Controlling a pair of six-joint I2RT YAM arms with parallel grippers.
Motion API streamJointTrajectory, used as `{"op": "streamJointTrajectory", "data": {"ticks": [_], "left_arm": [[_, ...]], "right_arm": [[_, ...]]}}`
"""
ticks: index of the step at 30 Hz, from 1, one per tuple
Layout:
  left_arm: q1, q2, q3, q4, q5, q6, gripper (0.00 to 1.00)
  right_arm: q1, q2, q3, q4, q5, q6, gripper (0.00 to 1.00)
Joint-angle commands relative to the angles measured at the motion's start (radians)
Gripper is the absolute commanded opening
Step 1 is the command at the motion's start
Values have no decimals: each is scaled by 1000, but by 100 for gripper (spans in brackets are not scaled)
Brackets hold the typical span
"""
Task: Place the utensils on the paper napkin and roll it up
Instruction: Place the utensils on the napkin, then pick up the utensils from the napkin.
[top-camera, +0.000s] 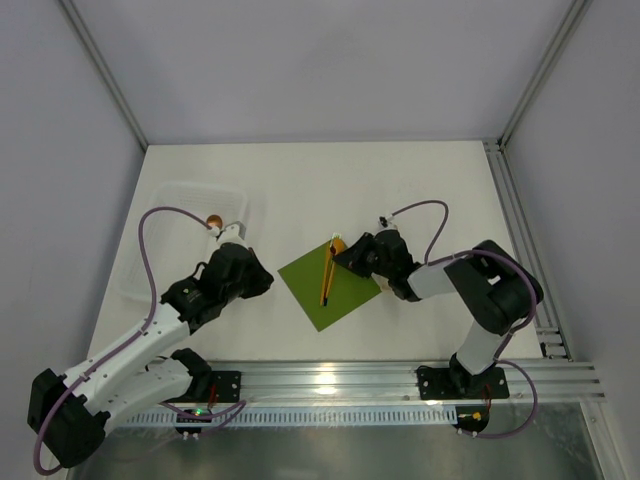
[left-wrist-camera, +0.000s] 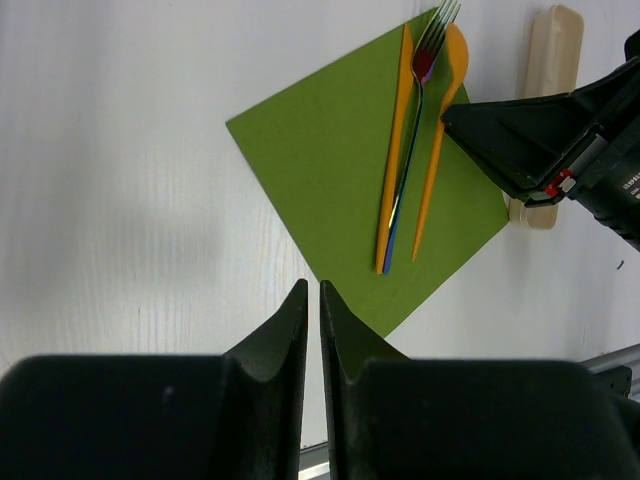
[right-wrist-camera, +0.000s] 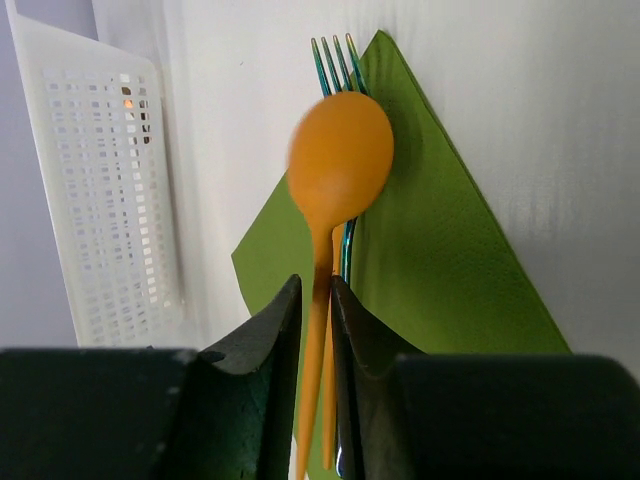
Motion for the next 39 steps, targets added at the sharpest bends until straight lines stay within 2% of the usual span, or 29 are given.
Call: {"op": "streamJointTrajectory", "data": {"ticks": [1,10,16,18,20,21,22,26,28,31,34,35,36,39], "left_arm": [[-4,-9,0,-4,-13,11,9],[-2,1,0,2,-5,8,10],[-2,8,-3,9,1,8,10],[-2,11,-4,10,1,6,10],[-4,10,-6,13,6,6,9],[-2,10,-8,15,6,5,9],[-4,10,-9,16,6,3,9],[-2,4,-14,18,10,-2,9],[-2,-4,-17,16,10,0,9],[-4,-18,-15,6,9,0,10],[-4,-35,-9,-10,6,0,9],[-4,-38,-6,-16,7,0,9],[-2,-44,-3,-22,6,0,9],[-4,-65,5,-42,4,0,9]], "right_arm": [[-5,8,3,35,4,-24,22],[-10,2,-9,29,2,-35,24],[-7,-53,9,-52,12,-109,24],[-4,-99,39,-149,27,-148,25],[9,-133,82,-320,87,-194,24],[37,-147,157,-399,119,-248,24],[54,-161,199,-559,209,-268,25],[139,-149,404,-863,385,-316,27],[182,-133,507,-951,445,-301,30],[244,-49,696,-1220,570,-279,32],[294,86,926,-1428,706,-212,33],[320,122,981,-1550,732,-166,33],[332,182,1068,-1600,787,-137,34],[364,244,1144,-1732,829,-55,35]]}}
